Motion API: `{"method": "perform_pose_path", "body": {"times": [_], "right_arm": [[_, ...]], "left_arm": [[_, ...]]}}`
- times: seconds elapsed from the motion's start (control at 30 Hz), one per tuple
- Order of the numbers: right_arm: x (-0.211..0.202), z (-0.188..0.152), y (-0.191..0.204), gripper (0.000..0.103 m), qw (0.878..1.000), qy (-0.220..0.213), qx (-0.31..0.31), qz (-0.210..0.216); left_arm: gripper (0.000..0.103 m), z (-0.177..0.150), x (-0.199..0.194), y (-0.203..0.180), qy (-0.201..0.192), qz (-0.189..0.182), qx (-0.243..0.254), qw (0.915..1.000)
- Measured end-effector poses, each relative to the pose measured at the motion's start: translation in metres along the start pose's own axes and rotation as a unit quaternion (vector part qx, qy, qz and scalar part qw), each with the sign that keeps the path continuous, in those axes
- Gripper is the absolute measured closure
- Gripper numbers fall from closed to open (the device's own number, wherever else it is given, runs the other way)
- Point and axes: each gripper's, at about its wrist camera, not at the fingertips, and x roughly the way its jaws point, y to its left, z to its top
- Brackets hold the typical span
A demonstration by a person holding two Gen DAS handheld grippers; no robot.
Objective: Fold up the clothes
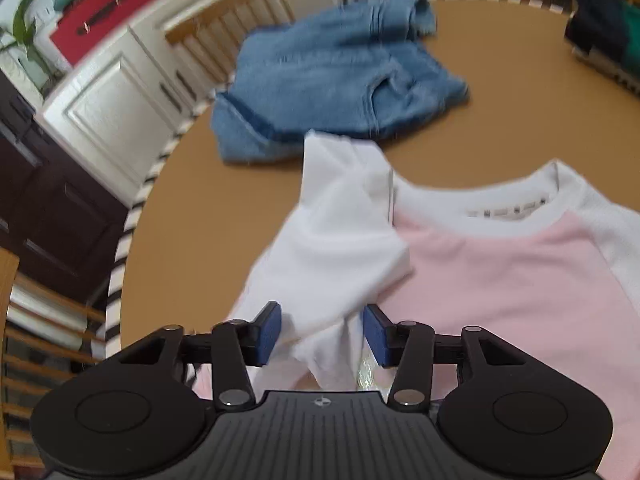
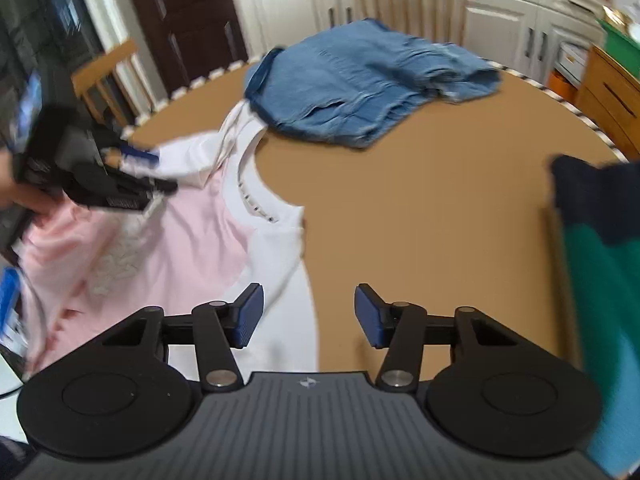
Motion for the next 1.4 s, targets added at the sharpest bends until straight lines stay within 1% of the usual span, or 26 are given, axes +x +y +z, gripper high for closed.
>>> {"method": "perform_pose_path", "body": {"times": [0.07,0.13,0.17,0.23,0.3,0.37,0.4,0.43,0.53,0.57,0.6,0.73,0.8,0.83,0.87,0.93,0.97,1.0,1.03,1.1,1.13,1.17,1.2,1.27,1.3,1.4], "right_arm": [[0.021,-0.006,0.009,0.058,1.0,0.026,-0.012,0.004],[0.026,-0.013,0.02,0.084,0.999,0.013,-0.029,0.006],[0.027,-0.013,0.027,0.099,0.999,0.016,-0.037,0.016],[0.022,-0.012,0.035,0.1,0.998,0.026,-0.046,0.02],[0.017,-0.013,0.033,0.1,0.997,0.027,-0.076,-0.009],[0.014,-0.009,0.018,0.1,0.994,0.027,-0.092,-0.043],[0.013,-0.006,0.006,0.1,0.994,0.029,-0.088,-0.053],[0.015,0.0,-0.005,0.1,0.992,0.029,-0.095,-0.073],[0.027,0.022,-0.034,0.1,0.978,0.026,-0.137,-0.155],[0.032,0.032,-0.044,0.1,0.974,0.026,-0.141,-0.173],[0.038,0.043,-0.056,0.1,0.972,0.027,-0.139,-0.185],[0.052,0.077,-0.076,0.094,0.97,0.032,-0.151,-0.187],[0.048,0.093,-0.077,0.088,0.968,0.012,-0.148,-0.205],[0.043,0.101,-0.079,0.085,0.973,-0.012,-0.122,-0.194],[0.039,0.109,-0.082,0.073,0.981,-0.035,-0.088,-0.172],[0.038,0.123,-0.086,0.071,0.99,-0.067,-0.029,-0.121],[0.044,0.128,-0.084,0.073,0.994,-0.067,-0.01,-0.088],[0.053,0.132,-0.081,0.077,0.996,-0.061,0.0,-0.066],[0.062,0.135,-0.076,0.079,0.997,-0.051,0.005,-0.052],[0.078,0.139,-0.066,0.079,0.999,-0.032,0.011,-0.034],[0.085,0.14,-0.062,0.079,0.999,-0.023,0.01,-0.035],[0.092,0.14,-0.06,0.079,0.999,-0.015,0.008,-0.034],[0.096,0.138,-0.059,0.079,0.999,-0.006,0.01,-0.031],[0.102,0.132,-0.056,0.078,0.999,0.013,0.028,-0.02],[0.105,0.13,-0.057,0.079,0.999,0.018,0.04,-0.012],[0.109,0.127,-0.058,0.081,0.998,0.006,0.067,-0.006]], "left_arm": [[0.071,-0.001,0.0,0.003,0.002,-0.019,-0.007,0.9998],[0.086,0.0,0.001,0.006,0.007,-0.045,-0.028,0.9986],[0.088,0.0,0.001,0.007,0.01,-0.049,-0.042,0.9979],[0.09,0.0,0.0,0.01,0.016,-0.058,-0.072,0.9956],[0.09,-0.003,-0.002,0.015,0.021,-0.08,-0.113,0.9902],[0.091,-0.01,-0.004,0.025,0.027,-0.114,-0.181,0.9766],[0.092,-0.014,-0.005,0.03,0.032,-0.133,-0.226,0.9645],[0.093,-0.019,-0.003,0.036,0.038,-0.158,-0.281,0.9458],[0.096,-0.036,0.007,0.046,0.055,-0.223,-0.443,0.8668],[0.096,-0.039,0.009,0.045,0.056,-0.231,-0.48,0.8447],[0.096,-0.04,0.01,0.044,0.053,-0.229,-0.502,0.8326],[0.097,-0.041,0.003,0.048,0.028,-0.17,-0.503,0.8469],[0.097,-0.049,-0.005,0.059,0.023,-0.146,-0.506,0.8496],[0.096,-0.054,-0.01,0.066,0.018,-0.138,-0.506,0.8512],[0.095,-0.057,-0.017,0.073,0.01,-0.11,-0.503,0.8574],[0.091,-0.061,-0.032,0.087,-0.007,-0.034,-0.491,0.8703],[0.085,-0.062,-0.038,0.095,-0.021,-0.003,-0.498,0.8671],[0.085,-0.063,-0.043,0.105,-0.039,0.024,-0.511,0.8584],[0.084,-0.06,-0.046,0.114,-0.053,0.032,-0.52,0.8517],[0.078,-0.044,-0.037,0.125,-0.064,-0.042,-0.509,0.8574],[0.067,-0.033,-0.029,0.124,-0.057,-0.093,-0.491,0.8644],[0.064,-0.02,-0.018,0.121,-0.044,-0.146,-0.467,0.871],[0.066,-0.008,-0.009,0.116,-0.034,-0.177,-0.442,0.8785],[0.066,0.014,0.007,0.102,-0.028,-0.193,-0.385,0.9018],[0.066,0.023,0.015,0.097,-0.025,-0.203,-0.369,0.9068],[0.067,0.044,0.038,0.085,-0.011,-0.238,-0.343,0.9086]]}}
